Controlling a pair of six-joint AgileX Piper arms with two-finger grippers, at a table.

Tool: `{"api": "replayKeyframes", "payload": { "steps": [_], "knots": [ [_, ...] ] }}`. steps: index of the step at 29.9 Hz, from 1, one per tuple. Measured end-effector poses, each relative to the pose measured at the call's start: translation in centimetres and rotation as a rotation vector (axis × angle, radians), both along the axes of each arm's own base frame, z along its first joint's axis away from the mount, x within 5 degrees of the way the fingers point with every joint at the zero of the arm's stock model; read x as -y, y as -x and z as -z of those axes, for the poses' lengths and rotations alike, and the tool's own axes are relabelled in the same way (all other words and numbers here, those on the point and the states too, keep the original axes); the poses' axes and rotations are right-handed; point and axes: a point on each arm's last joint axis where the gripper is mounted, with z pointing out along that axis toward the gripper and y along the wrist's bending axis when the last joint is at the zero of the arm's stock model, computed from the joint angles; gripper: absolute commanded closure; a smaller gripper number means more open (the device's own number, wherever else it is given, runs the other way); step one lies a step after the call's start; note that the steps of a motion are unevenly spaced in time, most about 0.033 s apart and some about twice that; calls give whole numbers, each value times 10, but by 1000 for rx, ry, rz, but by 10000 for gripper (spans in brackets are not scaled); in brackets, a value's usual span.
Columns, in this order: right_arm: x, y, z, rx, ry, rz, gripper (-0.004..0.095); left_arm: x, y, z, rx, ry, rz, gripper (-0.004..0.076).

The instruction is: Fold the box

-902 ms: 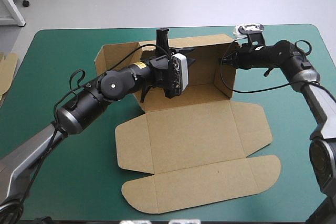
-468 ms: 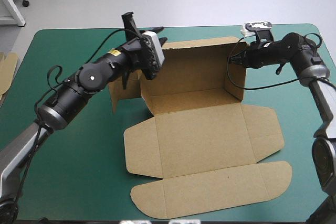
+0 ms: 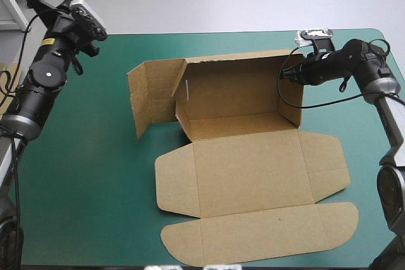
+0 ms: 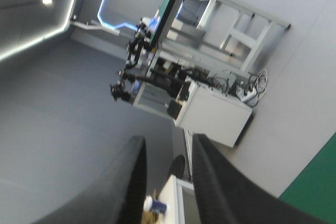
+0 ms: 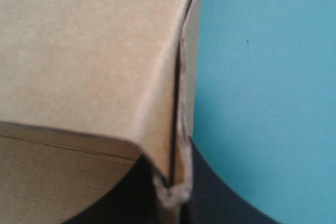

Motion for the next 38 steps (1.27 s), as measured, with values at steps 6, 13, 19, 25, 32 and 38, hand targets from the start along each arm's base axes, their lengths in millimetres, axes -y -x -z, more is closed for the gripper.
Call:
{"api": "replayKeyframes", "payload": {
  "steps": [6, 13, 19, 25, 32, 38],
  "knots": [
    [6, 3, 3, -53, 60, 38, 940, -58, -3, 27, -8, 302, -271, 505],
    [10, 4, 2, -74, 80, 80, 939, -94, 18, 98, -126, 609, -651, 505],
    [10, 4, -1, -95, 79, 88, 937, -100, 34, 132, -248, 610, -808, 607],
    [9, -16, -4, -186, 90, 75, 937, -99, 38, 139, -273, 600, -835, 736],
    [8, -39, -3, -214, 88, 80, 937, -87, 34, 140, -282, 613, -785, 736],
    [6, -48, 5, -210, 91, 93, 938, -71, 21, 150, -305, 671, -716, 736]
  ]
}}
